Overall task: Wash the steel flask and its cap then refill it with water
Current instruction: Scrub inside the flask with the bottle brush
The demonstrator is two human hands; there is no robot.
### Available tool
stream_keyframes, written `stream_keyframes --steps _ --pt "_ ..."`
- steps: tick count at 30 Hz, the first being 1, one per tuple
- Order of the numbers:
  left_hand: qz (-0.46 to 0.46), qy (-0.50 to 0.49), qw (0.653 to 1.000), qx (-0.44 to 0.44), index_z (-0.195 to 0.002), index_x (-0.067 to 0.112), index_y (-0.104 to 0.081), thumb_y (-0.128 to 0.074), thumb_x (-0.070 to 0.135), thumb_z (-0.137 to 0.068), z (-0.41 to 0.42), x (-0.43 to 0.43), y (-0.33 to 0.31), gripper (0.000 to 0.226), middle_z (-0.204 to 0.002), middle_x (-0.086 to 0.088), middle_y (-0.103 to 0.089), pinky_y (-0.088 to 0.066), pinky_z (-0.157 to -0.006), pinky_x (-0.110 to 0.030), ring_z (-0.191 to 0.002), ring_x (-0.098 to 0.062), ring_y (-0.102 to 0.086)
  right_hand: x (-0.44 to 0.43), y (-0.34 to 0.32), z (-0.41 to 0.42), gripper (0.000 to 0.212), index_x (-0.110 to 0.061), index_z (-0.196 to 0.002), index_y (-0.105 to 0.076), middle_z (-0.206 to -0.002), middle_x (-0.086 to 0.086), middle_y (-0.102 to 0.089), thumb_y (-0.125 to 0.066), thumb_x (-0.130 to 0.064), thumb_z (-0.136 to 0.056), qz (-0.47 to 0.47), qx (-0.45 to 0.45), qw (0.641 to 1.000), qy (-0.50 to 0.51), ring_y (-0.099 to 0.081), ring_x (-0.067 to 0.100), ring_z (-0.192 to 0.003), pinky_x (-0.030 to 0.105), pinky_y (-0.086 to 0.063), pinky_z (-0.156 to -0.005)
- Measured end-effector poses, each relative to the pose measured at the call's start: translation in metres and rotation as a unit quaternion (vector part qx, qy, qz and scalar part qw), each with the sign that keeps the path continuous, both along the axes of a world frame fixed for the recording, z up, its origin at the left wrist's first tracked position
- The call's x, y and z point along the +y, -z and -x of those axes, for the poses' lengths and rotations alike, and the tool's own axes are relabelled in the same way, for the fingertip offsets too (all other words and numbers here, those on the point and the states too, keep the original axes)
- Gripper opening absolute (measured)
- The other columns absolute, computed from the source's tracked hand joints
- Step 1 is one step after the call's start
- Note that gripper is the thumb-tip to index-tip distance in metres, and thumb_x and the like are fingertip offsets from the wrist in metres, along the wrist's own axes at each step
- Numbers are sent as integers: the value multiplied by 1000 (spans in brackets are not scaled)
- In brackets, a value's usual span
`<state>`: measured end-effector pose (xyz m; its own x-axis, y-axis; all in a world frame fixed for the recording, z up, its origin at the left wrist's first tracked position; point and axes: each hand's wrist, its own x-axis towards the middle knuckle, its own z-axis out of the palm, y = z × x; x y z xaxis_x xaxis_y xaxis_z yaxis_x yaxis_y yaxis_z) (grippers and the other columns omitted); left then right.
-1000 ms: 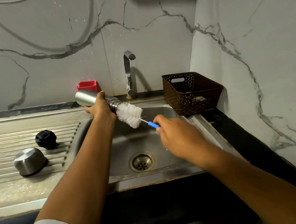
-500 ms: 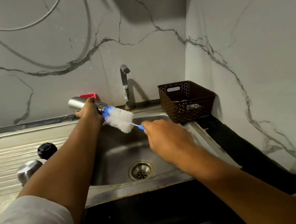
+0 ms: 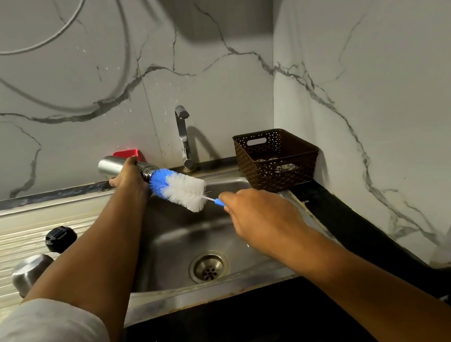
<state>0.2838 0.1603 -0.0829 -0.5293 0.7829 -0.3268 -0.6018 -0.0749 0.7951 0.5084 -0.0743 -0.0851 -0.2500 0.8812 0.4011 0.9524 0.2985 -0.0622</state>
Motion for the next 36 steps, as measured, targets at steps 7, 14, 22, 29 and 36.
stream_keyframes --steps 7,14,22,29,36 --pt "-22 -75 997 -10 -161 22 -24 -84 21 -81 16 6 8 99 -140 -12 -58 -61 -90 -43 -95 -24 -67 -7 -10 -34 15 -23 -110 -58 -77 -6 -51 -44 -26 -108 2 -17 1000 0 -52 14 -64 32 -41 -50" --pt "-52 -71 995 -40 -161 30 -17 -83 20 -80 39 6 12 105 -132 -11 -56 -64 -79 -49 -91 -26 -73 1 -13 -66 24 -28 -115 -63 -85 -6 -65 -42 -35 -107 21 17 999 25 -60 14 -71 40 -55 -64" --pt "-93 119 988 -30 -138 6 -49 -86 27 -69 30 -17 31 81 -109 -14 -67 -62 -60 -41 -73 -27 -73 24 8 -40 27 -31 -128 -63 -79 -11 -62 -51 -25 -105 60 228 972 7 -61 11 -70 35 -52 -65" --pt "-93 233 967 -37 -122 8 -58 -69 19 -88 1 -76 28 38 -92 -11 -73 -63 -63 -38 -72 -26 -73 29 26 21 46 -38 -145 -56 -92 -20 -60 -50 -15 -105 85 313 944 -55 -50 -6 -72 12 -40 -72" --pt "-112 253 959 -62 -137 9 -58 -70 38 -97 -9 -79 35 51 -105 -15 -79 -64 -65 -42 -84 -30 -78 63 30 55 47 -32 -148 -54 -141 -3 -64 -47 -16 -105 71 311 948 -22 -61 13 -124 31 -50 -105"
